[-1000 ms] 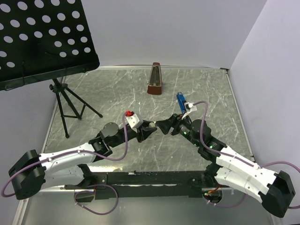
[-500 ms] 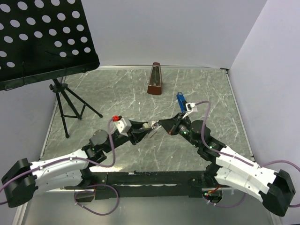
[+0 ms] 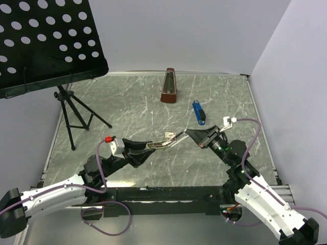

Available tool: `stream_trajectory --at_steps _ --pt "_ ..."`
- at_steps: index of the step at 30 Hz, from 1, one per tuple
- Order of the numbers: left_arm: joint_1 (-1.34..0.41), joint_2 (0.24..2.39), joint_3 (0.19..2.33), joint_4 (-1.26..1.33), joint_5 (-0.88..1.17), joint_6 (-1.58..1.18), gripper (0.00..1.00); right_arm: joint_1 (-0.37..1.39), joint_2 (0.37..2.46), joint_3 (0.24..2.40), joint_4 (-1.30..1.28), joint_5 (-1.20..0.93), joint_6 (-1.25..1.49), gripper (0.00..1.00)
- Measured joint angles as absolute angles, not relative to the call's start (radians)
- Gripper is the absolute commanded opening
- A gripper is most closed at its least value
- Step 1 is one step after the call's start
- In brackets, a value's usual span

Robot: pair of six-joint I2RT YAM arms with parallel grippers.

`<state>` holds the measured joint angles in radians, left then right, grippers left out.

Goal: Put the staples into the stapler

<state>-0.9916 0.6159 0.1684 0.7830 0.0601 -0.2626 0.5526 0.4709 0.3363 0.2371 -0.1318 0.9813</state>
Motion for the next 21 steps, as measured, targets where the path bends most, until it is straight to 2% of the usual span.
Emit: stream_trajectory --at_steps 8,10,11,16,18,19,21 --pt "-0.993 0.579 0.071 0.849 0.005 -0.455 0.15 0.55 0.429 0.29 0.237 -0.186 1.061 0.0" --pt "-0.993 0.586 0.07 0.862 -0.014 -0.49 0.09 0.549 0.436 0.29 0.238 -0.186 1.07 0.0" --pt "-0.993 0.588 0.07 0.866 -0.023 -0.502 0.02 0.547 0.443 0.291 0.238 -0.188 1.071 0.0" --pt "-0.993 0.575 0.069 0.835 -0.075 -0.519 0.01 0.533 0.517 0.292 0.237 -0.217 1.072 0.0" --pt "-0.993 0.564 0.072 0.808 -0.091 -0.513 0.01 0.53 0.552 0.292 0.239 -0.233 1.061 0.07" --pt "-0.993 0.562 0.08 0.781 -0.099 -0.505 0.01 0.526 0.57 0.292 0.24 -0.238 1.054 0.16" --pt "-0.992 0.566 0.104 0.733 -0.104 -0.484 0.01 0.519 0.602 0.292 0.238 -0.249 1.03 0.26"
